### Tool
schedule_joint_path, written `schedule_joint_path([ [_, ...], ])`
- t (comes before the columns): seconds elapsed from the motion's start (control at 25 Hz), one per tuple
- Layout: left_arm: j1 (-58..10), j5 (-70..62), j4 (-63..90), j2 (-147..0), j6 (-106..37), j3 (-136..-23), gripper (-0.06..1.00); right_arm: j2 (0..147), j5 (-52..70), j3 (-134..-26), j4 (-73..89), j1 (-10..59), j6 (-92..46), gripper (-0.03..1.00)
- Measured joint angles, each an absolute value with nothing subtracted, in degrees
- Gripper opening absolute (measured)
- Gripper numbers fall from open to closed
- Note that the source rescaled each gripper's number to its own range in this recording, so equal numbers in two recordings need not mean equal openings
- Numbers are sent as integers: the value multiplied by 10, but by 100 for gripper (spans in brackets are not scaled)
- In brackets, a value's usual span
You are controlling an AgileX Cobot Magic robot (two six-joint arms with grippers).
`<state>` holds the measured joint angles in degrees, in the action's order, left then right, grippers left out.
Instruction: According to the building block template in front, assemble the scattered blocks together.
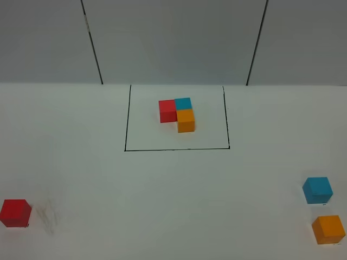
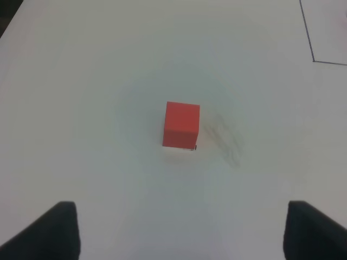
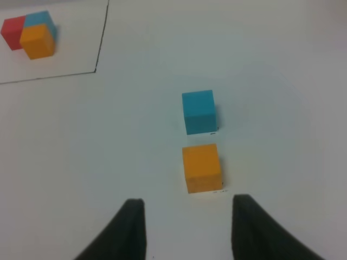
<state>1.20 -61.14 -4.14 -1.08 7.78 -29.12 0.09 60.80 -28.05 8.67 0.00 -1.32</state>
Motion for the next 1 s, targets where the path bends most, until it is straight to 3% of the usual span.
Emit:
schedule_joint_path([
  [1.0,12,-612,-42,-11,78,-291,100,1,608,-280,87,0,-13,0],
])
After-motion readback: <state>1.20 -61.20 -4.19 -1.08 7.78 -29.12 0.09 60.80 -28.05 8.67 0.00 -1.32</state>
